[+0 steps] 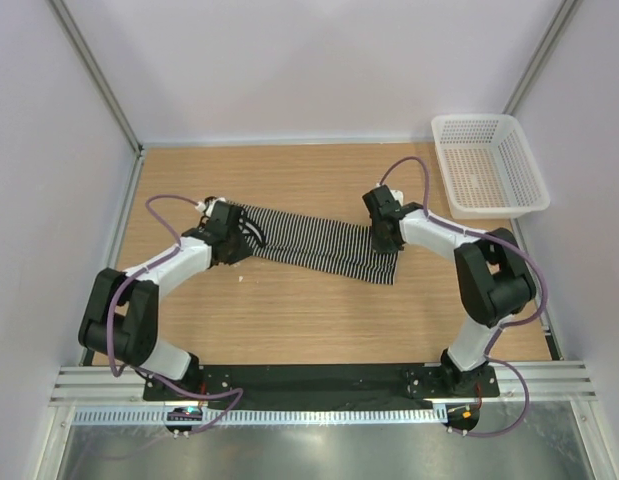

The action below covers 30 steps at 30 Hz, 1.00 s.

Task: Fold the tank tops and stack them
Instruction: Fold the tank top

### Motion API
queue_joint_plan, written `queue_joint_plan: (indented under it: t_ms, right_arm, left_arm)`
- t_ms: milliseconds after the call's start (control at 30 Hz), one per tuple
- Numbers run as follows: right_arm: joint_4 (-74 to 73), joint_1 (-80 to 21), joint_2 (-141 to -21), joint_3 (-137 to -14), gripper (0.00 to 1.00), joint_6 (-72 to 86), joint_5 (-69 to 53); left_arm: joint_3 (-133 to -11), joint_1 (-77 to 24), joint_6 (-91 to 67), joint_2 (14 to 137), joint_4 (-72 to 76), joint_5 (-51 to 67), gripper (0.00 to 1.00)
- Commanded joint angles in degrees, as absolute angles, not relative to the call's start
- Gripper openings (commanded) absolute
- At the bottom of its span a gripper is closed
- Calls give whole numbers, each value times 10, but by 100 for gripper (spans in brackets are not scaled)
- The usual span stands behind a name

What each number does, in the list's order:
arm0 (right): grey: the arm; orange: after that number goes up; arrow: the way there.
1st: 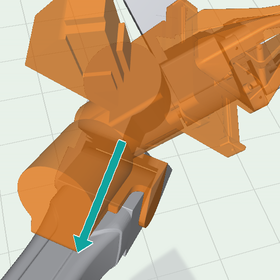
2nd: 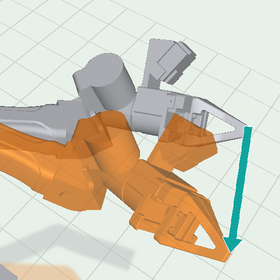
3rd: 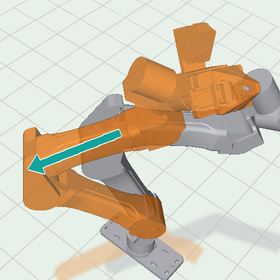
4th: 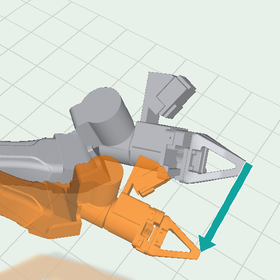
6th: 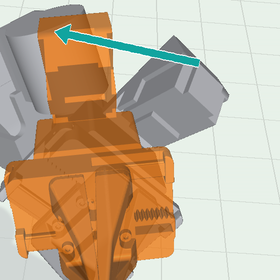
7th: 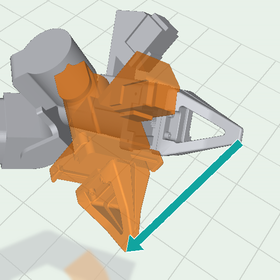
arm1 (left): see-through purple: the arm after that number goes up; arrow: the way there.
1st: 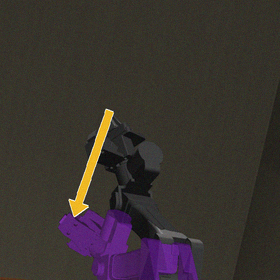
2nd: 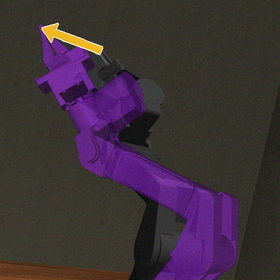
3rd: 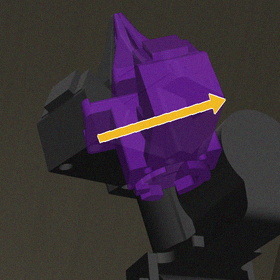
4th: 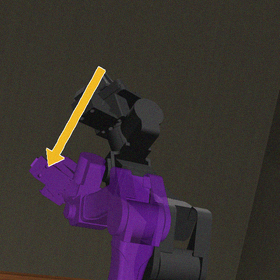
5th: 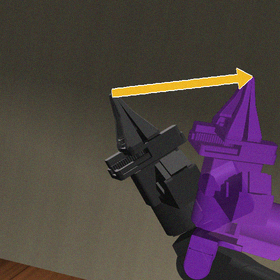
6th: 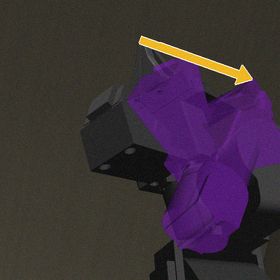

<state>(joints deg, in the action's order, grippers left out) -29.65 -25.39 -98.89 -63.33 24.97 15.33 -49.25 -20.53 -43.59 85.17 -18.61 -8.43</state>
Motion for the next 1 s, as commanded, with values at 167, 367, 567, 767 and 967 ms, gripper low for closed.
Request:
queue_joint_plan:
  t_ms: [167,367,567,767,967]
  right_arm:
    - [-315,-301,-1005,-621,14,250,188]
    - [-316,-368,-991,-592,13,243,110]
    - [-285,-507,-993,-598,11,287,19]
    - [-222,-584,-970,-627,17,321,-51]
    - [-249,-584,-894,-627,41,301,-48]
  left_arm:
    - [-510,-148,-473,949,-128,-65,21]
    - [-598,-139,-481,1065,-118,-79,18]
    - [-720,-141,-482,1163,-116,-29,16]
    - [-840,-164,-468,1220,-133,18,16]
    - [-934,-162,-399,1216,-211,5,26]
